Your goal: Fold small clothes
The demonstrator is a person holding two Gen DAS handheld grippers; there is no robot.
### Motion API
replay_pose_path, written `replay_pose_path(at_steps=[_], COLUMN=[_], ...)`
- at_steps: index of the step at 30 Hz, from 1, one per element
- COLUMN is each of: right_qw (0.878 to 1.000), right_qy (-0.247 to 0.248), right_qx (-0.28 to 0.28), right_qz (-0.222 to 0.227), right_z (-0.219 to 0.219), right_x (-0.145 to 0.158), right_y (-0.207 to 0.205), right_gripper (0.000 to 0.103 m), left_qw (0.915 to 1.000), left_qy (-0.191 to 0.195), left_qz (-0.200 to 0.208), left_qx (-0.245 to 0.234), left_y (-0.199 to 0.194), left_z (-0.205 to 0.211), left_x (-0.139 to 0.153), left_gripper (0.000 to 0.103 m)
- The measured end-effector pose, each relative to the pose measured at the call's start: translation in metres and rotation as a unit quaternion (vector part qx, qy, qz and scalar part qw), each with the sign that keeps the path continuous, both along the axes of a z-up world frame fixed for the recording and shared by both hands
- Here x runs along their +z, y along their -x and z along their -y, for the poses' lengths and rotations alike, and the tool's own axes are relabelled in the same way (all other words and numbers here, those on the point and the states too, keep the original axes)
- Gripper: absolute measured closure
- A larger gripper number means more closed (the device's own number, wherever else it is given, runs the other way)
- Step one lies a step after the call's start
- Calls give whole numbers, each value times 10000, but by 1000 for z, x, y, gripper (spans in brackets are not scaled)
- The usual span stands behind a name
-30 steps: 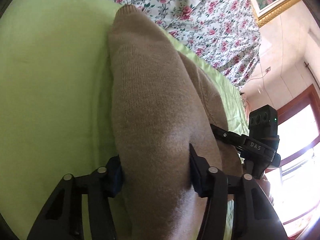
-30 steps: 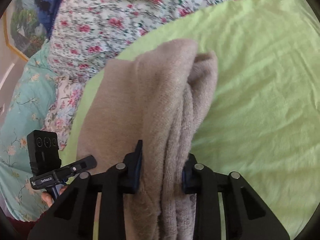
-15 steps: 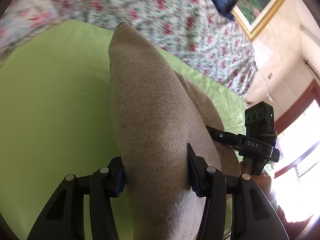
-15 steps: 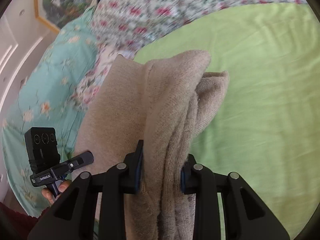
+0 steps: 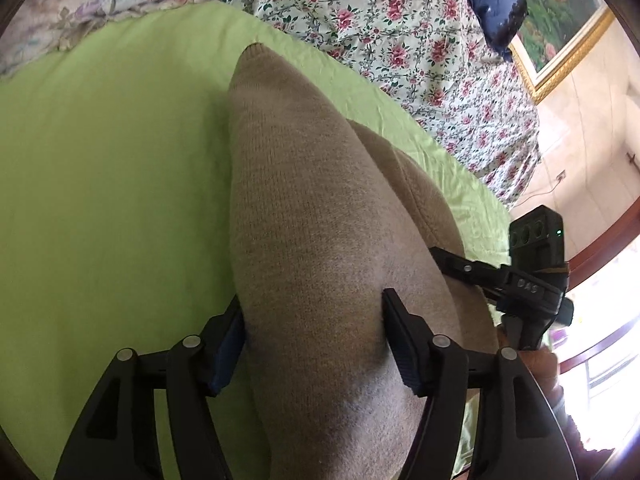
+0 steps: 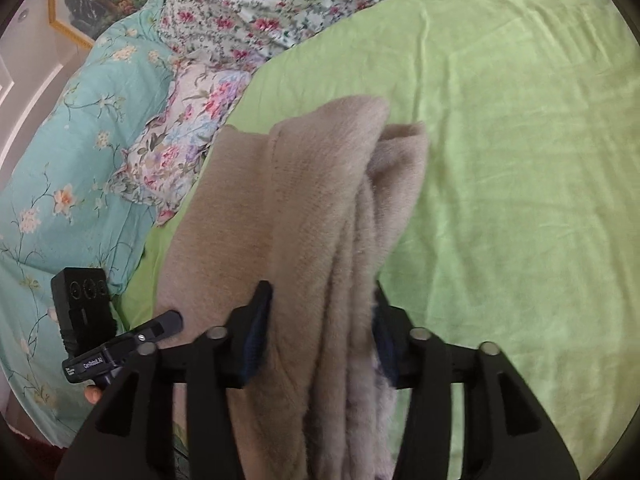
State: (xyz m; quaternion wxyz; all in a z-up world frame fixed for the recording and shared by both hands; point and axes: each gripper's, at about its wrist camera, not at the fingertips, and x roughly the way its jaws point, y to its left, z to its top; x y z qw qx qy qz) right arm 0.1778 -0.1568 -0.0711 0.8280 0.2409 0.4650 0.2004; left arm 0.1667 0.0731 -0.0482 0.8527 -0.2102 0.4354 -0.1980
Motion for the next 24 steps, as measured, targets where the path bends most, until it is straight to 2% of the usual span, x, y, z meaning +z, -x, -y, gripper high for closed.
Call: replay_pose_path(at_steps=[5, 8, 9, 10, 12, 13, 14, 15, 16, 19, 20, 24], right_qw=[9980, 9974, 9975, 9976, 9982, 9987, 9991, 9992, 9986, 9934, 9925, 9953], right_qy=[27, -67, -25, 24, -11, -61, -87, -61, -20, -167, -144, 93], right_qx=[-504, -510, -480, -447, -417, -389, -339, -338, -408, -624, -681, -761], right_qz=[370, 511, 522, 521, 427, 316, 230, 217, 340, 949, 1000, 591], right_z=[27, 29, 27, 23, 18, 14, 10, 8, 8, 18, 21, 26], right_x=[27, 40, 42, 43, 37, 32, 27, 27, 32, 55, 57, 30], right_y=[8, -5, -11, -19, -34, -43, -51, -52, -51, -34, -31, -38], right_gripper=[45, 45, 45, 45, 45, 49, 72, 87, 94, 94, 94, 94], left_qw=[9978, 9941, 9934, 9933, 9933, 9932, 9933, 9936, 9941, 9932, 9925, 9911], left_qy=[-420, -671, -694, -688, -683, -722, -761, -778, -793, -934, -1005, -1202], left_qz=[438, 732, 788, 826, 851, 832, 791, 744, 671, 623, 637, 522], left_qx=[252, 441, 457, 433, 376, 371, 354, 335, 307, 303, 296, 218], left_y=[8, 8, 7, 4, -1, -4, -8, -11, -15, -19, -19, -24], left_z=[-6, -7, -6, -5, -1, 2, 5, 7, 10, 16, 19, 26], left_x=[30, 48, 52, 55, 57, 56, 53, 50, 47, 43, 43, 33], left_gripper=[39, 44, 51, 54, 55, 56, 57, 61, 65, 66, 66, 65])
